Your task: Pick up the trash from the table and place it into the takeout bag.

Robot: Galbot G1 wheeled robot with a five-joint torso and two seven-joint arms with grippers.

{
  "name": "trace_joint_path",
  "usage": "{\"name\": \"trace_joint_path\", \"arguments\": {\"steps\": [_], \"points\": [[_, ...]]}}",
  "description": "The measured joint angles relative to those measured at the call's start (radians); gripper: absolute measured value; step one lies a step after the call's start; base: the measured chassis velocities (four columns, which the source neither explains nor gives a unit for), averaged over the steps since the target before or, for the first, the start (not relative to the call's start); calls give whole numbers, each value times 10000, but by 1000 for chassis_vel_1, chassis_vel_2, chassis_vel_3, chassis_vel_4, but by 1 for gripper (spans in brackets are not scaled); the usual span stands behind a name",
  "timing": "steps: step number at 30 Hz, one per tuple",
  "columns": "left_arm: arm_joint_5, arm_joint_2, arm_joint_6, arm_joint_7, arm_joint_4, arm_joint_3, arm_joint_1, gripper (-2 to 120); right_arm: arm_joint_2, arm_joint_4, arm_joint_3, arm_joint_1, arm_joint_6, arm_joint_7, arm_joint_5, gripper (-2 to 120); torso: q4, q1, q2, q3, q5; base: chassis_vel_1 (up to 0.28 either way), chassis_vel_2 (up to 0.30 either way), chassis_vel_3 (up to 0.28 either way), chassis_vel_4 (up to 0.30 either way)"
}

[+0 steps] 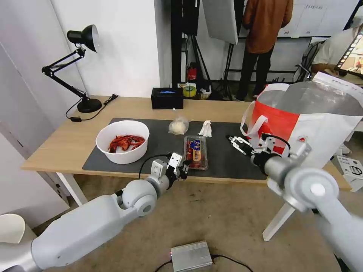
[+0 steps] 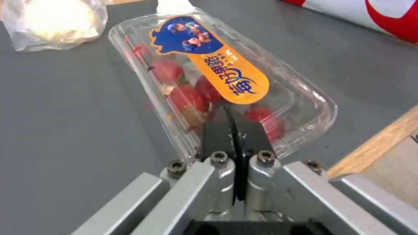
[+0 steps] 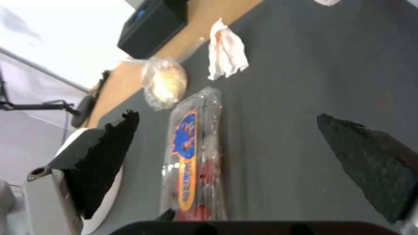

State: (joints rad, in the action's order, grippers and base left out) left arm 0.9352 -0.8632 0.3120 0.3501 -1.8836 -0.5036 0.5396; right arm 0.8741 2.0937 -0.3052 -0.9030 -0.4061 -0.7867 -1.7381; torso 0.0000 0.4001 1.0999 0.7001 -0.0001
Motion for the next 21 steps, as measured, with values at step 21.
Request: {"name": "trace_joint_path", "arguments": {"steps": [21], "points": [[81,5,-5,66,-54,-139,-83,0,1790,-2606,1348,2744,-1648,-1051,-220,100,0,0,0,0,1,0,0,0,0]]}}
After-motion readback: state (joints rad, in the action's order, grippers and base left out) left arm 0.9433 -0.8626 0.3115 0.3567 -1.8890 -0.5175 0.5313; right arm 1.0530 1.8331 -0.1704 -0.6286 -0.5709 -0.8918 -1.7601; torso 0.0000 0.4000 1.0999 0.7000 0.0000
